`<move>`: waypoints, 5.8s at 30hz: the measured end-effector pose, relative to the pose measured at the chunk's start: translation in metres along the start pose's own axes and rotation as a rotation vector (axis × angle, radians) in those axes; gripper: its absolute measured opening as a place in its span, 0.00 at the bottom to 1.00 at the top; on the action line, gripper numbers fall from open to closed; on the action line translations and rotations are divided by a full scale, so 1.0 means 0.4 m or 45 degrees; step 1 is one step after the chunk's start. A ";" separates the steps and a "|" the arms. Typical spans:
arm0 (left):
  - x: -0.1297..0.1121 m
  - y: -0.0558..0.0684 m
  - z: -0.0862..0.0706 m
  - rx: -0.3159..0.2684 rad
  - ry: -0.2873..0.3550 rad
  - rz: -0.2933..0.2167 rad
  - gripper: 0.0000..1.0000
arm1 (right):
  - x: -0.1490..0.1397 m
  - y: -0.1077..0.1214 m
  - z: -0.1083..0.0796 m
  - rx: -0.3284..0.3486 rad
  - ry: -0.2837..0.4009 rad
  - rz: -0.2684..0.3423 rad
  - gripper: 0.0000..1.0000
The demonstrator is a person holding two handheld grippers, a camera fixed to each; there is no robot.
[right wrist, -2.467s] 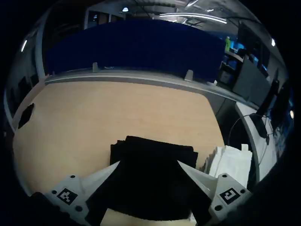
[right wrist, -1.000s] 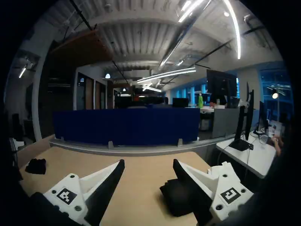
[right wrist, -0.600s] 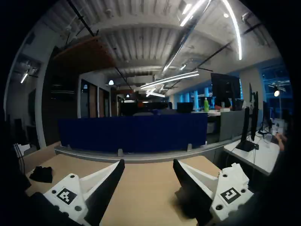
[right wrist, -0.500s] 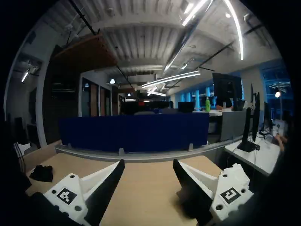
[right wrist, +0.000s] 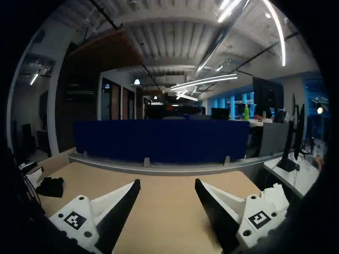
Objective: Fold towel
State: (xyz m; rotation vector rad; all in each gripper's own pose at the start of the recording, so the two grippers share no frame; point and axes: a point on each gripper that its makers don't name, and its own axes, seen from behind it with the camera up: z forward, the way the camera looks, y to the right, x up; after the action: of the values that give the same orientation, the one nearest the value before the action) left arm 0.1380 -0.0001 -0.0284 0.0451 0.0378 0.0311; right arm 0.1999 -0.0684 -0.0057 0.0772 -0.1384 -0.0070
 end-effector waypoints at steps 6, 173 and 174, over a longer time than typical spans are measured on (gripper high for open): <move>-0.076 -0.011 0.016 0.016 0.022 0.022 0.94 | -0.002 -0.030 0.055 0.026 0.000 0.026 1.00; -0.344 0.004 0.057 -0.030 -0.049 -0.040 0.95 | -0.491 0.162 0.072 -0.095 0.175 0.008 1.00; -0.344 0.004 0.057 -0.030 -0.049 -0.040 0.95 | -0.491 0.162 0.072 -0.095 0.175 0.008 1.00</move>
State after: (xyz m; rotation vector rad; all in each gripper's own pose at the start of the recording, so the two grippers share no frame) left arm 0.0016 -0.0041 -0.0004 0.0215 -0.0005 -0.0006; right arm 0.0016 -0.0036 0.0009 0.0023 -0.0007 -0.0004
